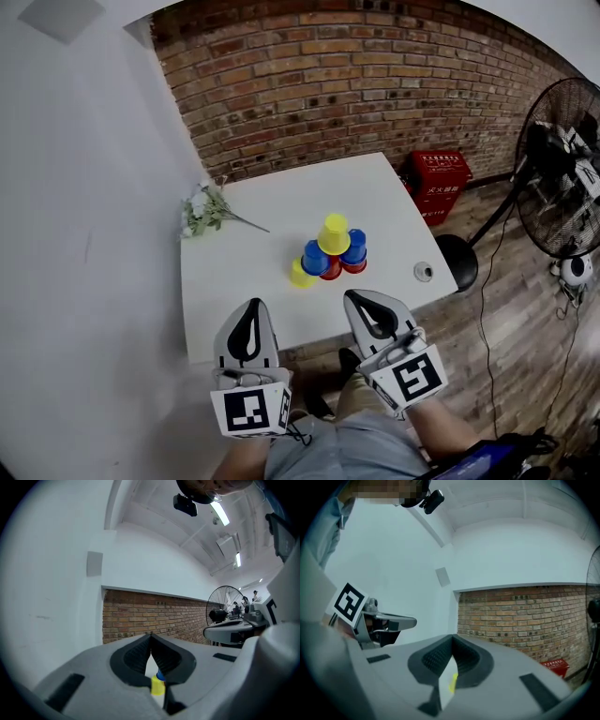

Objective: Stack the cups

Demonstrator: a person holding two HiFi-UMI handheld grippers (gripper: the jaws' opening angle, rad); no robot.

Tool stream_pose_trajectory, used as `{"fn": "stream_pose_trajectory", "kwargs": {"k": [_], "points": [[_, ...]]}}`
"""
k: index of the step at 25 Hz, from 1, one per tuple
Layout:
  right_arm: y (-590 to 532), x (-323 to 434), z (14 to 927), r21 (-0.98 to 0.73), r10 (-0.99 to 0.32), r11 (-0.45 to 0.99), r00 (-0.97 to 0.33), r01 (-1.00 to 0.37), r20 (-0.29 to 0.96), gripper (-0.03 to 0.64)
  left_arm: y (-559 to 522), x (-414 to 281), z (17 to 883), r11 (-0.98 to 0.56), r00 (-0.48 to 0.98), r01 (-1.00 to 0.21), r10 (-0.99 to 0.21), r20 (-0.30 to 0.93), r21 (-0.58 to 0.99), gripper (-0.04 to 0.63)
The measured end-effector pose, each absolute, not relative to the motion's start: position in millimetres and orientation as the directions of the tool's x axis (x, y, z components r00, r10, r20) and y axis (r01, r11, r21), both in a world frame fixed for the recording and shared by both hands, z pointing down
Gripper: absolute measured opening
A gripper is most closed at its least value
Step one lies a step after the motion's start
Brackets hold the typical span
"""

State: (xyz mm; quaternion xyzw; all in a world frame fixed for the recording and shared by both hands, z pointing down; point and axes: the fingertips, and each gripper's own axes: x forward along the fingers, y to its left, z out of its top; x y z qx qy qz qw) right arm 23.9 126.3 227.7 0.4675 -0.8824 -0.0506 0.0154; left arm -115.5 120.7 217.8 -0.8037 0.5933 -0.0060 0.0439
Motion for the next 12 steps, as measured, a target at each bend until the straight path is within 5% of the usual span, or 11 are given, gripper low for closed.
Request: {"fn": "stream_pose_trajectory", "kwargs": {"k": [12], "points": [[120.8,21.4,228.0,0.106,-0.828,0.557,-0.561,-0.824,-0.01,0.003,114.8,-117.3,220.4,-0.294,0.297,-0.953,-0.954,-0.029,-0.074,0.006]]}}
